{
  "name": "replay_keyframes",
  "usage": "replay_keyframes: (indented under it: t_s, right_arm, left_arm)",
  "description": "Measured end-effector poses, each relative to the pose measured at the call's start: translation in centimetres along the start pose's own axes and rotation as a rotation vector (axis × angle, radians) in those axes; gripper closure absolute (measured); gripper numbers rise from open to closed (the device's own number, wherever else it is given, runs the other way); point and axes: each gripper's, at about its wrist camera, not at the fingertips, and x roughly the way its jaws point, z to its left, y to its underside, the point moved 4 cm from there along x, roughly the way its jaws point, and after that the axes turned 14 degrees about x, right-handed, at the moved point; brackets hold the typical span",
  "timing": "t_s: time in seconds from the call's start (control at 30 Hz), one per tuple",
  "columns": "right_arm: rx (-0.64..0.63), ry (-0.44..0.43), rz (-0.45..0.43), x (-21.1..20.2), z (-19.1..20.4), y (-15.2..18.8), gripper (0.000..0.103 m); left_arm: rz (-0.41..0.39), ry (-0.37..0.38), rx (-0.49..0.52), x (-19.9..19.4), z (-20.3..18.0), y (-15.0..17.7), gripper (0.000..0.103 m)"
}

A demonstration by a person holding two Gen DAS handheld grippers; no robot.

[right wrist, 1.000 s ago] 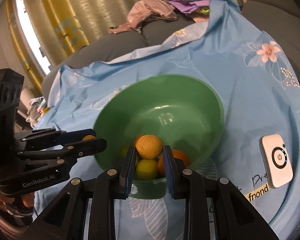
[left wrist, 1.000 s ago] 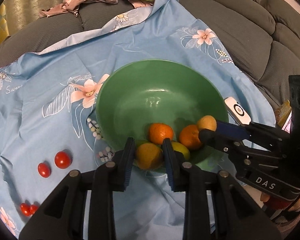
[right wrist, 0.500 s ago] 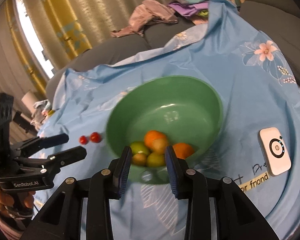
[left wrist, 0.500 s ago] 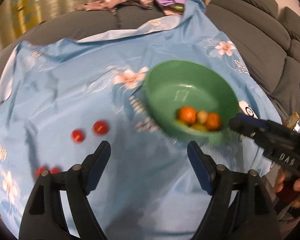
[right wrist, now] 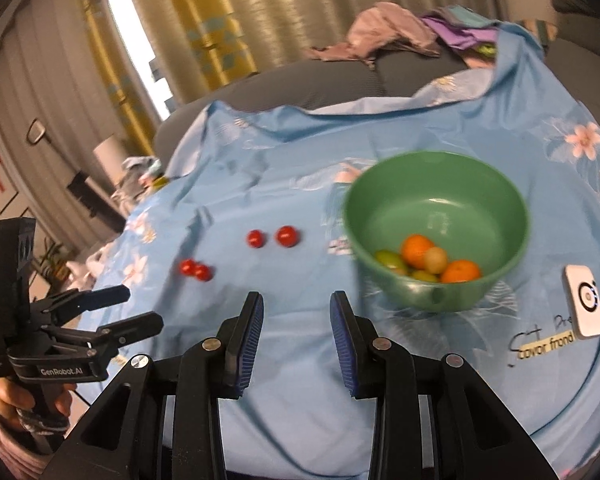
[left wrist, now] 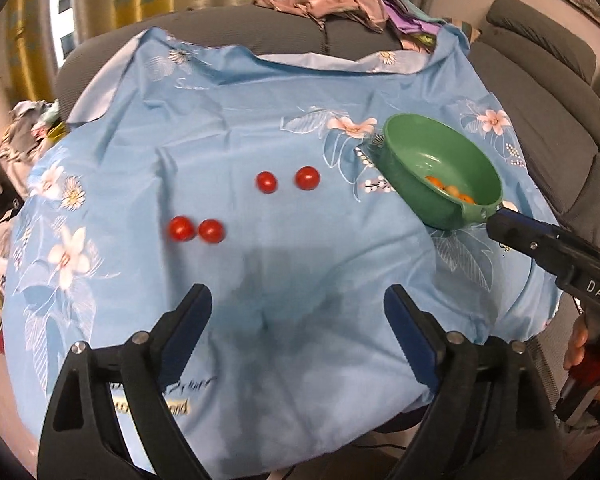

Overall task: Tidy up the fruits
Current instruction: 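Move the right gripper to a red cherry tomato and close on it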

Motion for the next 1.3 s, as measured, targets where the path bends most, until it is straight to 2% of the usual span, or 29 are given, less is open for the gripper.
replay_keyframes:
  t_s: [0.37,0.5,0.63,0.8,0.93,1.03,1.3]
  right_arm:
    - [-0.093,-0.088,0.016,-1.8,4.7,3.3,0.068]
    - [-0.112,-0.096,0.052,-1.3,5.3,4.6,0.068]
    - [-0.130,-0.121,0.080,-0.5,6.1,5.2,0.068]
    - [-0.166,-0.138,0.122,2.9,7.4,4.1,0.068]
    - [-0.174,-0.136,0.185,7.1,8.3,3.3,0.068]
    - [-0.194,-0.129,0.227,10.2,9.0,2.8,0.068]
    - [-0.227,-0.108,0.318,16.7,10.2,2.1,0.068]
  left_arm:
    - [-0.112,-0.041,-0.067,-5.5,0.9,4.4,0.013]
    - [-0.112,-0.040,-0.094,-5.6,1.2,6.3,0.013]
    - [-0.098,-0.039,-0.093,-4.9,1.9,6.4,0.014]
    - [-0.117,-0.046,-0.074,-3.6,3.9,5.0,0.014]
    - [-0.099,-0.047,-0.061,-1.2,6.3,3.2,0.015]
    - [-0.092,-0.020,-0.054,0.5,7.7,2.3,0.015]
    - [-0.039,-0.017,-0.056,4.0,10.6,1.3,0.015]
